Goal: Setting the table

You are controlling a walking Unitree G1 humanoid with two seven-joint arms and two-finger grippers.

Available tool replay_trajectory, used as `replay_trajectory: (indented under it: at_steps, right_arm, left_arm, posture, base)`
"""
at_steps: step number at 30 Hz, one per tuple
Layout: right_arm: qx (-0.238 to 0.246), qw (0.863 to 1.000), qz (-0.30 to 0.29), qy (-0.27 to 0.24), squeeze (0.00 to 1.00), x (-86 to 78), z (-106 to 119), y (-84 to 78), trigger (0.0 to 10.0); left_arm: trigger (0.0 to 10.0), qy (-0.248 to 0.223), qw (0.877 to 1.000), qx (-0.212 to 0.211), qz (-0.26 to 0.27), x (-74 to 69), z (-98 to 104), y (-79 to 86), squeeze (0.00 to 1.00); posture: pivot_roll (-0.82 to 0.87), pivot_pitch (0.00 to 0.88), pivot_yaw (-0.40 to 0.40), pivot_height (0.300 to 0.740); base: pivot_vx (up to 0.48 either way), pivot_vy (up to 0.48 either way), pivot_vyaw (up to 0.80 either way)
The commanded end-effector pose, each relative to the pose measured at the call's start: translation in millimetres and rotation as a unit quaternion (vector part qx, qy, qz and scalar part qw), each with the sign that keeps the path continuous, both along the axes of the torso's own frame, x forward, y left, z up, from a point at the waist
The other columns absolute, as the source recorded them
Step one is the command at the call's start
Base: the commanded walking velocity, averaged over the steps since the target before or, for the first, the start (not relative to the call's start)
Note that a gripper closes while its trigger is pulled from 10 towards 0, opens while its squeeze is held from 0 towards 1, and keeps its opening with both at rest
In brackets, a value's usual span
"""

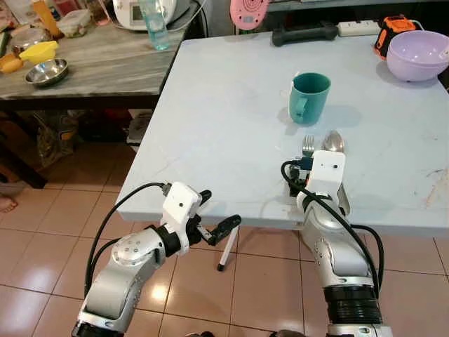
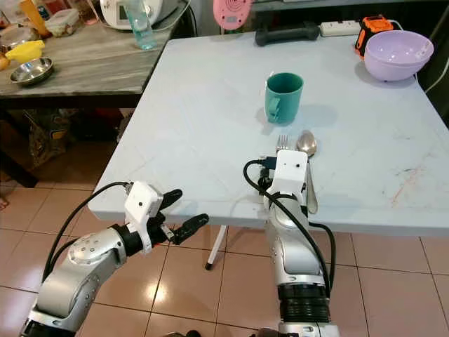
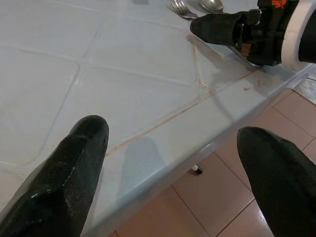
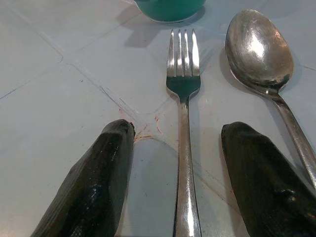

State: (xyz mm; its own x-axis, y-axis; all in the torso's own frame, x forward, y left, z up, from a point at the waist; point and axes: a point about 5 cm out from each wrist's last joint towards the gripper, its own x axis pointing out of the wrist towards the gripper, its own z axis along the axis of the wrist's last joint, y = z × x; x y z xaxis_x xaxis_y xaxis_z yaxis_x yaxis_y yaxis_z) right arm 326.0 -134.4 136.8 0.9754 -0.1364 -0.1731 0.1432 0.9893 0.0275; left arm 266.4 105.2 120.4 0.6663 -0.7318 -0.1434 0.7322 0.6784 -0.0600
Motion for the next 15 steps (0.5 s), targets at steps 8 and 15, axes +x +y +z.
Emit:
replay_trajectory:
  at_steps: [8, 15]
  right_arm:
    - [-0.004, 0.999, -0.008, 0.032, 0.0, 4.2, -8.7, -7.4, 0.0]
    - [-0.017, 0.999, -0.014, 0.04, 0.0, 8.5, -8.7, -12.7, 0.0]
  left_arm:
    - [10.0, 0.012, 1.0, 0.007, -0.005, -2.5, -4.7, 1.8, 0.0]
    - [10.0, 0.012, 1.0, 0.007, -0.008, -2.7, -5.2, -0.2, 0.0]
  posture:
    - [-0.16, 0.147, 0.134, 0.74]
    - [-0.16, 0.145, 0.132, 0.74]
  base:
    - [0.0, 0.0, 0.0]
    - [0.0, 0.0, 0.0]
